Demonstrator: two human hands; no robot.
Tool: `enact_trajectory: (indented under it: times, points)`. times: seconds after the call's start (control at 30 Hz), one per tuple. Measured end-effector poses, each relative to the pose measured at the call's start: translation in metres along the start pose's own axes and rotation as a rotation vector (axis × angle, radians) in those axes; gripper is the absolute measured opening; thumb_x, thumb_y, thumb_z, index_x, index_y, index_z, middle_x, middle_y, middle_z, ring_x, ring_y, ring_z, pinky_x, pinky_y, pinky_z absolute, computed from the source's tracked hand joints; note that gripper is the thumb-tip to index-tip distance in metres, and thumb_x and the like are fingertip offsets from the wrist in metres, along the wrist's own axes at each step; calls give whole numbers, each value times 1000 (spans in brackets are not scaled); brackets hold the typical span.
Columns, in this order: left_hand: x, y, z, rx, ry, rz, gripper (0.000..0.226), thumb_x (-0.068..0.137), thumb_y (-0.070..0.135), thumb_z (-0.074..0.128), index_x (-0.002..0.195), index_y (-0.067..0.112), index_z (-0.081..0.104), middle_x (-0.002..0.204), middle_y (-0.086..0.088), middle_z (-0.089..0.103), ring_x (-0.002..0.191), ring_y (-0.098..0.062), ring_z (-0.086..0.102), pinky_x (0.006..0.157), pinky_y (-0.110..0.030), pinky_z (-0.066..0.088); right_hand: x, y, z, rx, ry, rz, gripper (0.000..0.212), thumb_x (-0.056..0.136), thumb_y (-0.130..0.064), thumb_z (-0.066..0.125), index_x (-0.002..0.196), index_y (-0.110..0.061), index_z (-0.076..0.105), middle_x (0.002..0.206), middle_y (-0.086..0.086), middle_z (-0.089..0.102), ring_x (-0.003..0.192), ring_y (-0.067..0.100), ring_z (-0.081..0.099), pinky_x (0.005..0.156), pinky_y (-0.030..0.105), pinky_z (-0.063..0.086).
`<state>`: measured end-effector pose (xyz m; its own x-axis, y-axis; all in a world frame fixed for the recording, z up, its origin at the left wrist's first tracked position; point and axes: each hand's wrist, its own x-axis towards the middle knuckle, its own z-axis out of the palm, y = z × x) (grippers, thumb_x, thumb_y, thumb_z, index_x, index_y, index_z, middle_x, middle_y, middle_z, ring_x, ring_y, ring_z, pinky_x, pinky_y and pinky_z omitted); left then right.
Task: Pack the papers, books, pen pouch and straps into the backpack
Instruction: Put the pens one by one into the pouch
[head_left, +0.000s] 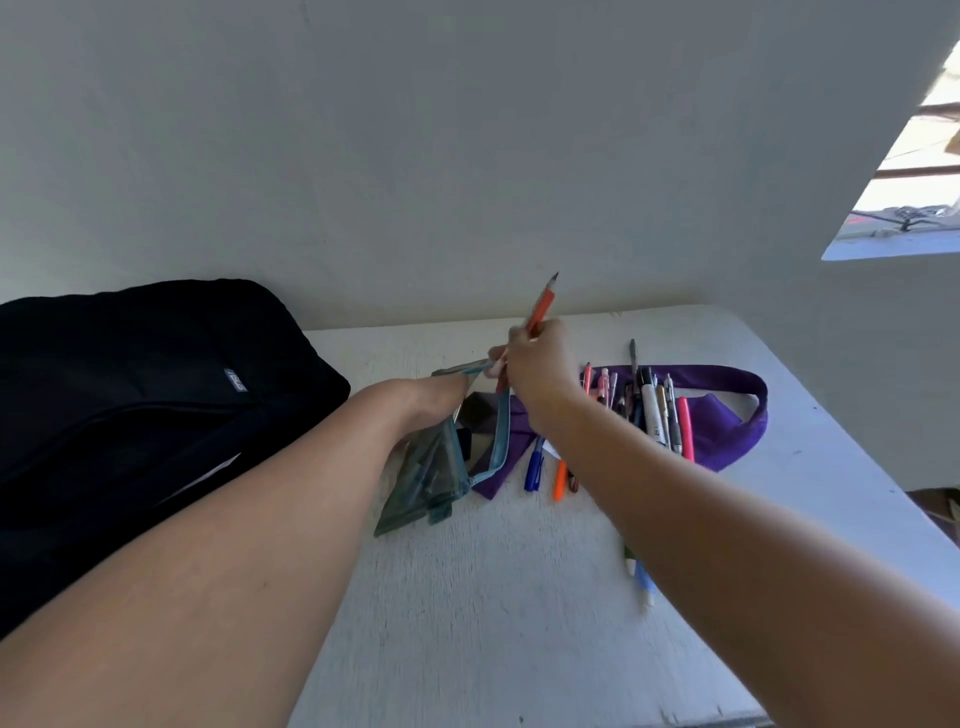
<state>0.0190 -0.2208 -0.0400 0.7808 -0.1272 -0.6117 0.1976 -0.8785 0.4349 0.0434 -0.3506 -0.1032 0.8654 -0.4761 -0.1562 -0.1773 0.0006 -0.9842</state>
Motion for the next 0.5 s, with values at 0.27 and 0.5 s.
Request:
enact_trajectory:
  times: [0.27,0.5]
  points:
    - [6,-3,5,-99,51,-22,61,110,43,11,152,5,34,151,-26,37,123,-35,46,91,-37,26,-35,35,14,-92,-149,179,36,104,-21,60,126,-15,33,113,12,65,96,25,71,80,41,64]
    - [15,-12,1,-159,30,5,58,108,44,14,137,7,49,140,-16,46,123,-32,44,95,-39,31,-51,41,22,-558,-354,-91,31,103,-16,56,133,-10,47,108,4,58,93,19,57,82,31,48]
